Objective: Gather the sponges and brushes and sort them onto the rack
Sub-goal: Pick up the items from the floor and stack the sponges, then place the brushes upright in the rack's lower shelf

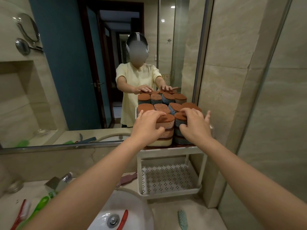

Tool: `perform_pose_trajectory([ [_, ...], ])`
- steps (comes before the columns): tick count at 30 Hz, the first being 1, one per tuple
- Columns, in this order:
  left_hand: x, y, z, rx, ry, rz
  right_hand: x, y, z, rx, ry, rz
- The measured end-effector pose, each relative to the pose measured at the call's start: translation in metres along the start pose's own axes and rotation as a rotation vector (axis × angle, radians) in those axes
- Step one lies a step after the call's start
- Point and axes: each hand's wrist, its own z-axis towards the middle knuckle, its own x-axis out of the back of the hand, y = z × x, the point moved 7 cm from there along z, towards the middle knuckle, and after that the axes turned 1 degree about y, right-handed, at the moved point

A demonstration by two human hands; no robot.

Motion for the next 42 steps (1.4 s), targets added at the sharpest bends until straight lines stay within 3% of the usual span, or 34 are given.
perform_pose_trajectory([
  [5, 0.025, -0.01, -0.029, 0.063, 0.227, -0.201, 0.01, -0.032, -0.022, 0.145, 0.186, 0.36],
  [11, 0.042, -0.055, -0.092, 0.25, 0.337, -0.249, -0.015, -0.097, -0.059, 0.312, 0.154, 0.607],
  [15, 0.057, -0.089, -0.146, 0.425, 0.428, -0.294, -0.053, -0.144, -0.079, 0.353, -0.05, 0.698],
  [22, 0.077, -0.134, -0.271, 0.803, 0.547, -0.243, -0.14, -0.229, -0.149, 0.405, -0.571, 0.72],
  [31, 0.122, -0.127, -0.457, 1.156, 0.75, -0.1, -0.179, -0.339, -0.279, 0.645, -0.909, 0.827],
  [42, 0.162, -0.064, -0.674, 1.524, 0.94, 0.046, -0.179, -0.43, -0.474, 0.941, -1.214, 0.793],
])
